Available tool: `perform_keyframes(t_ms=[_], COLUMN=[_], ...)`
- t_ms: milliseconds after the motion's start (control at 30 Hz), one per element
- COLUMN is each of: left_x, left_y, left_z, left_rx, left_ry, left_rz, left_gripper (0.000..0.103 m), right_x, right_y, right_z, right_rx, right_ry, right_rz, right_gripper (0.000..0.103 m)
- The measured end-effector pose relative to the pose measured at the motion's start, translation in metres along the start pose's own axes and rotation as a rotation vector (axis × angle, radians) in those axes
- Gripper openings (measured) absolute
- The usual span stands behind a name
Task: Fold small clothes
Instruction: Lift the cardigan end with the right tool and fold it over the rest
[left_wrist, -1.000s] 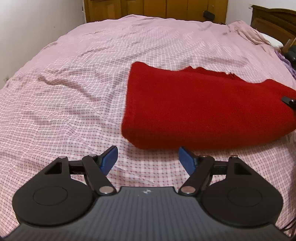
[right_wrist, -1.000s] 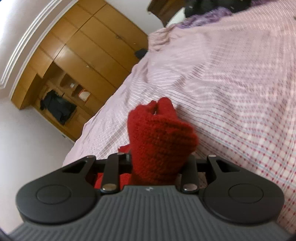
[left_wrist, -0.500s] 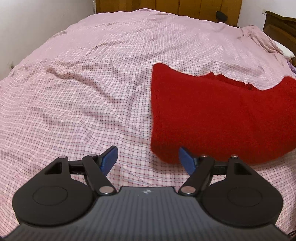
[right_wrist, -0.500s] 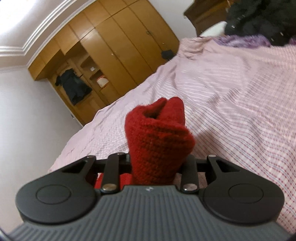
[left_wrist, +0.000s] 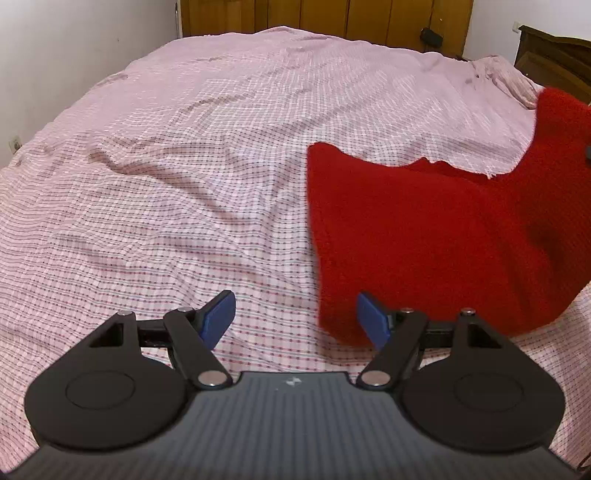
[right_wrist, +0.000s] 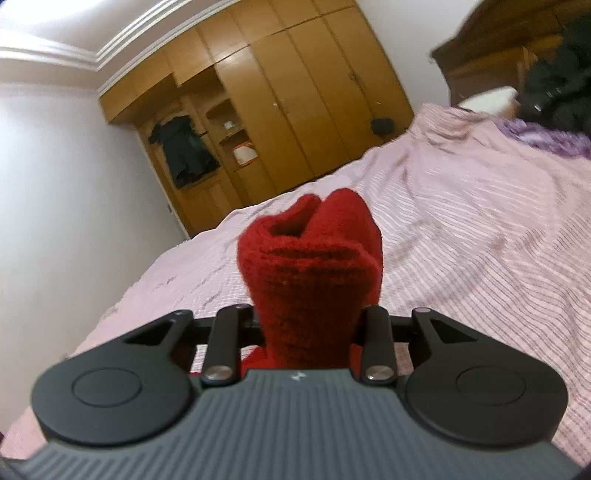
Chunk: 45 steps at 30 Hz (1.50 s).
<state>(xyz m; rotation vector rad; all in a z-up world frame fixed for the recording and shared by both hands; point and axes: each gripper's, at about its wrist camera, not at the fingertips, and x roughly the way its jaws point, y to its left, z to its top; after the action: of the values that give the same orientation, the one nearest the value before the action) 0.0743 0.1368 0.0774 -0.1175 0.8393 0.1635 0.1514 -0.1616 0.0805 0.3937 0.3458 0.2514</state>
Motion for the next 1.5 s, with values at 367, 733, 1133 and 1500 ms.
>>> perform_keyframes(t_ms=[367,733,1133,1500], left_x=[0.003,0.007,0.007,0.002], left_y=[0.028,0.042,0.068,0.076], left_z=[-0.005,-0.011,-0.013,-0.016], left_rx=[-0.025,-0.046,-0.080,-0.081], left_ry=[0.016,0.031,0.027,0.019], left_rz=[0.012,0.009,0.037,0.057], left_gripper=[0.079,0.079,0.079,0.079], right_x=[0.029,0.050,0.041,0.019], right_y=[0.077,0.110,0.154,0.161], right_z=[-0.042,-0.087,-0.100,-0.123], right_rx=[-0.286,-0.504,-0.621,-0.727], right_ry=[0.094,0.206,0.138,0.208], right_rz=[0.067,0.076,0.134,0.160], right_gripper=[0.033,0.033,0.033,0.047])
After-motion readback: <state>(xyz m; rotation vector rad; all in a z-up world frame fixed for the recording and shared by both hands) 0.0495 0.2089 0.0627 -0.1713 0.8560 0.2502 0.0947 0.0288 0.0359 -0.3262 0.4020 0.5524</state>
